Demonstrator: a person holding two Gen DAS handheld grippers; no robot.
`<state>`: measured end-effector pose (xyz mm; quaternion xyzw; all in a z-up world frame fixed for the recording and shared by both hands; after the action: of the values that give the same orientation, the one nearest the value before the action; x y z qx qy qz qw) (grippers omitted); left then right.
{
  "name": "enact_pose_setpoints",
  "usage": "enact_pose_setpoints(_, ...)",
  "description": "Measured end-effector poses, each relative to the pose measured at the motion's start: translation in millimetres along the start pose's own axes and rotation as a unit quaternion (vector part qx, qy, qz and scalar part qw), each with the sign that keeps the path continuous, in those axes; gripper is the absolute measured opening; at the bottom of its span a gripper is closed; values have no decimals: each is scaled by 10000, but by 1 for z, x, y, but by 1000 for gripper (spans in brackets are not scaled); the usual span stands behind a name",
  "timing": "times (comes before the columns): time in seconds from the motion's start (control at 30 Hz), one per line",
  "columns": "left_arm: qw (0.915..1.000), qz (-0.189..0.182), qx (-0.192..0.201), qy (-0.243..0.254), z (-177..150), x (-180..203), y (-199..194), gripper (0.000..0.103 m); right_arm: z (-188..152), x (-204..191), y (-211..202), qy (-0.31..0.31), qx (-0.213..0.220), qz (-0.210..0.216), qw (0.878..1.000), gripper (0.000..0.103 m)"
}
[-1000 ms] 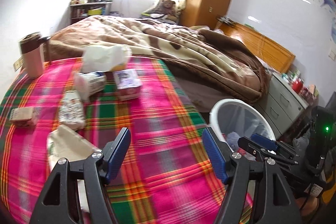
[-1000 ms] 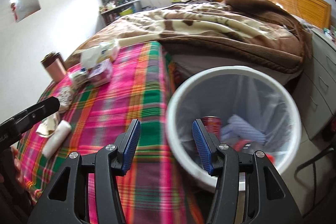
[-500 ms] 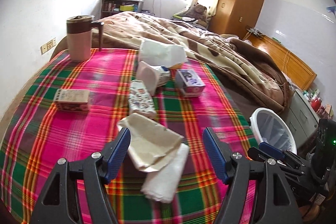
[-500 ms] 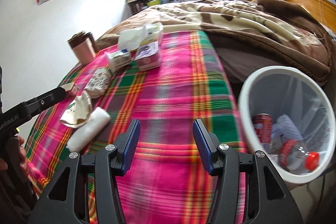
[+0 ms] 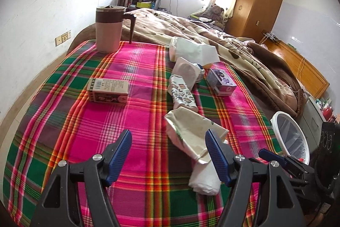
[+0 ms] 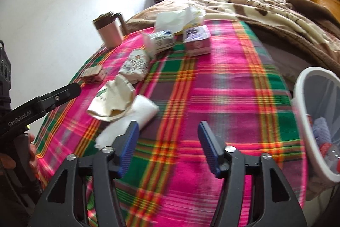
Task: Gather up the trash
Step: 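Move left gripper to the beige paper bag while right moves to the white tissue, then grasp the white tissue with right while left grasps the beige paper bag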
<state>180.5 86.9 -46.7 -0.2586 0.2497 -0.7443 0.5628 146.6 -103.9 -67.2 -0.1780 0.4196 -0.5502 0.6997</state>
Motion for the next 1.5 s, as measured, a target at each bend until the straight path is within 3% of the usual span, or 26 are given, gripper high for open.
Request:
enact_pose_setpoints(0.3, 10000, -48, -44, -56, -2, -11, 2, 73, -16, -39, 34, -106, -470, 250, 9985, 69)
enact_pose_setpoints(0.5, 9996, -199, -170, -124, -2, -10, 15, 73, -19, -48, 45, -236, -547, 40, 9982, 68)
enact_pose_setpoints(0.53, 9996, -209, -178, -120, -2, -10, 16, 73, -19, -47, 45, -232, -545, 15, 9982, 65)
enact_pose_setpoints(0.57, 9995, -221, -183, -107, -1, -9, 18, 73, -19, -45, 44, -221, -517, -37, 9984, 50)
enact_pose_setpoints(0.6, 9995, -227, -198, -103, 0, -9, 19, 73, -18, -43, 43, -214, -494, -47, 9985, 42)
enact_pose_setpoints(0.77, 9992, -288, -255, -117, 1, -7, 27, 74, -19, -39, 39, -138, -633, 167, 9978, 32)
enact_pose_setpoints(0.9, 9989, -338, -317, -114, 2, -3, 33, 74, -16, -34, 33, -165, -566, 69, 9982, 22)
enact_pose_setpoints(1.33, 9955, -569, -678, -326, -7, 14, 61, 75, 22, 14, 25, -91, -104, -739, 9972, 20)
enact_pose_setpoints(1.5, 9951, -493, -777, -374, -11, 22, 69, 75, 28, 20, 27, -30, -88, -762, 9971, 20)
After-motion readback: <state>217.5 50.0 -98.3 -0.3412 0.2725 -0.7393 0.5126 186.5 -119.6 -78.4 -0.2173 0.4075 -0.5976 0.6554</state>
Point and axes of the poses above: each gripper's, at about its wrist camera, not at the fingertips, and y roughly the way its jaws point, x to its right, z to its top, the point moved 7 cm from there along y, roughly the way its jaws point, and after that the axes turned 11 degrees about y, right-handed, at the moved point
